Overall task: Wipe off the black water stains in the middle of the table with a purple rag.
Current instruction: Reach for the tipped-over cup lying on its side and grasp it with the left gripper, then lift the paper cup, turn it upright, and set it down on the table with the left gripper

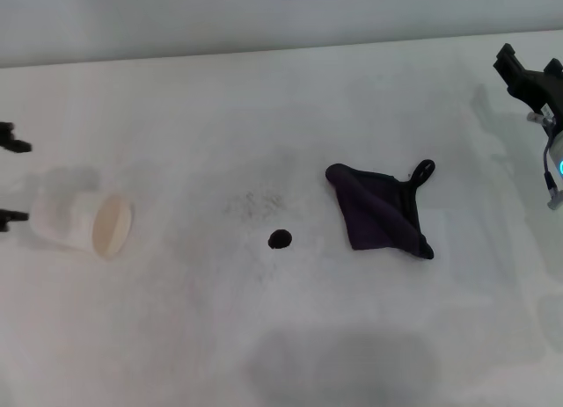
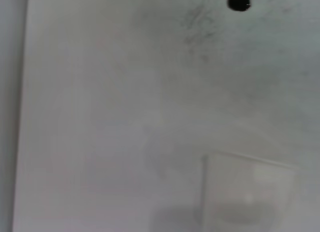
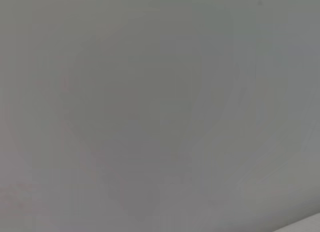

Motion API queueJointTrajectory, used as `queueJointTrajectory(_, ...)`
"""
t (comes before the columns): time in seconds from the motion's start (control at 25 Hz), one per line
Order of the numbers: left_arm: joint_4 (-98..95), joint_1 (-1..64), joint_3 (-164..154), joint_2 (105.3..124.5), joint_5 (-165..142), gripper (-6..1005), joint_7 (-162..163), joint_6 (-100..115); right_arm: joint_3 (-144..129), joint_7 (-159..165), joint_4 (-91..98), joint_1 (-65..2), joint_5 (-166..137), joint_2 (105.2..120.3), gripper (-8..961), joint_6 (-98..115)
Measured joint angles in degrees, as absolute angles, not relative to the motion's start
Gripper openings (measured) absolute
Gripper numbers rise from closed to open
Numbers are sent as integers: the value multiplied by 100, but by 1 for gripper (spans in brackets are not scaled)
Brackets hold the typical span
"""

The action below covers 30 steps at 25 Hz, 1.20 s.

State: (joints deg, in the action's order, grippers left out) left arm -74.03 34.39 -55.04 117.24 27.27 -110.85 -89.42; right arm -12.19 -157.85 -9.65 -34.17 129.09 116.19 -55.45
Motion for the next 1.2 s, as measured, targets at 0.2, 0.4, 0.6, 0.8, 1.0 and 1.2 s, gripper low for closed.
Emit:
queueJointTrajectory(0.2,-6924,3441,-5511,11831,2928,874,-11530,-8452,-1188,-15785,-1007,-3432,12894,11619,870,-5537)
queueJointTrajectory(0.4,-6550,3526,-5550,11828,3009,874,-11638,-8391,-1188,-15785,-1010,-3455,12890,11619,871,-5539)
queueJointTrajectory(0.6,-6183,3557,-5697,11829,2988,874,-11678,-8108,-1186,-15785,-1010,-3467,12895,11619,871,-5538)
queueJointTrajectory(0.8,-5789,3586,-5704,11830,2988,873,-11787,-7761,-1215,-15785,-1072,-3469,12892,11619,871,-5537)
queueJointTrajectory(1.0,-5573,3590,-5704,11834,3000,873,-11859,-7545,-1223,-15785,-1111,-3443,12888,11619,870,-5547)
queueJointTrajectory(1.2,-5473,3565,-5688,11846,3053,873,-11859,-7311,-1236,-15785,-1114,-3430,12885,11619,870,-5575)
